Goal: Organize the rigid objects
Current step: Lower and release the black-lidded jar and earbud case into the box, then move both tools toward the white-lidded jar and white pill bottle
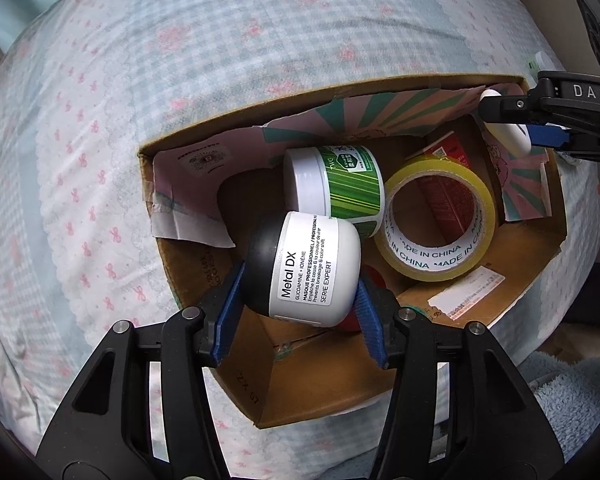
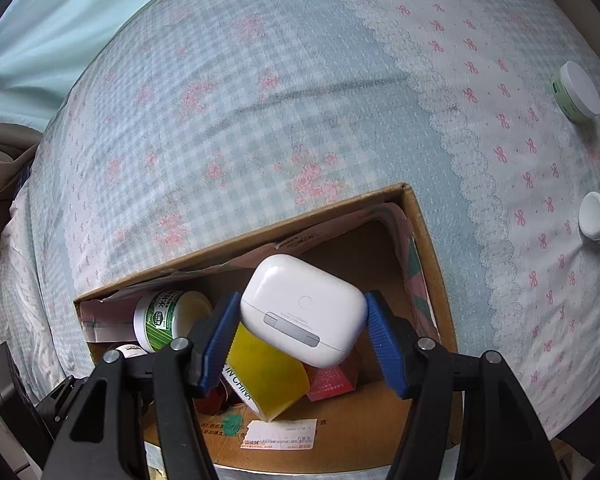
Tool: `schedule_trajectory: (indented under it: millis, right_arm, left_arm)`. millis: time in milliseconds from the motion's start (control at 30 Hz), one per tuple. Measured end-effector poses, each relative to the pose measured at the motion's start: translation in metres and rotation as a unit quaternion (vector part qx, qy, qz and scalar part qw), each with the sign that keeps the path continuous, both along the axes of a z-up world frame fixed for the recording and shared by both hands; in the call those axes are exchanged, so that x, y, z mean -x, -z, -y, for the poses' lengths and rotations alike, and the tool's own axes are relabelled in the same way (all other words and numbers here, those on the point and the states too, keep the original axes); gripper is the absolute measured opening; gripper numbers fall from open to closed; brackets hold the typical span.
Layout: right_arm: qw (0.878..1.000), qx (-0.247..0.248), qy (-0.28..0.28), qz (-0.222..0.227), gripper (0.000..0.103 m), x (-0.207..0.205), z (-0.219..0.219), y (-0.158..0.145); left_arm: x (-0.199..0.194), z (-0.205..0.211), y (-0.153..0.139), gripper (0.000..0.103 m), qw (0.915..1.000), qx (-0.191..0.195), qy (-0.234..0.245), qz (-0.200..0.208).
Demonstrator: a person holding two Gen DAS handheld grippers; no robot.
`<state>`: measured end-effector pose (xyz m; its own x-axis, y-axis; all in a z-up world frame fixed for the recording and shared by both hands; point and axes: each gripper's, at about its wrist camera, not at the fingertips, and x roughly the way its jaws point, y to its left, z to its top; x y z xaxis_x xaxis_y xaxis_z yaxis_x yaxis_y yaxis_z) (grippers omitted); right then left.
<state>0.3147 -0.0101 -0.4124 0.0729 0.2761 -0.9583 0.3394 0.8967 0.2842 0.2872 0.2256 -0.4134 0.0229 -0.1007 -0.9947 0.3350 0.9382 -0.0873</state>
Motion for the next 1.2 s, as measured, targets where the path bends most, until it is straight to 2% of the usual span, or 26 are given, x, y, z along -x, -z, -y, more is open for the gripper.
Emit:
schedule_trajectory:
  millis: [33, 67, 167, 467, 833, 1067, 1200]
  right_arm:
    - [1.000, -0.006, 0.003, 0.005, 0.059, 0.000, 0.000, 0.000]
    - [1.000, -0.010, 0.005, 0.012, 0.062, 0.001, 0.000, -0.001]
    - [1.000, -0.005, -0.003, 0.029, 0.103, 0.002, -0.005, -0.010]
    - [0.999, -0.009, -0.016, 0.044, 0.103, 0.018, -0.009, -0.026]
    - [0.995, -0.021, -0.023, 0.099, 0.103, 0.053, -0.014, -0.075]
    - [0.990, 0.011, -0.047, 0.131, 0.103, 0.087, -0.014, -0.118]
    - [0.986, 0.053, -0.056, 0.149, 0.103, 0.108, -0.003, -0.148]
  left_arm:
    - [0.000, 0.002, -0.003, 0.077, 1.0000, -0.002, 0.002, 0.005]
    - [0.000, 0.003, -0.007, 0.103, 0.9999, -0.005, 0.004, 0.013]
    - [0.002, 0.005, -0.019, 0.103, 0.9995, 0.005, 0.007, 0.030]
    - [0.012, 0.004, -0.036, 0.103, 0.9990, 0.002, 0.000, 0.046]
    - [0.040, -0.006, -0.086, 0.103, 0.9944, -0.007, -0.008, 0.105]
    - [0.061, -0.011, -0.129, 0.103, 0.9869, -0.012, -0.019, 0.160]
    - [0.067, -0.005, -0.157, 0.103, 0.9805, 0.000, -0.014, 0.196]
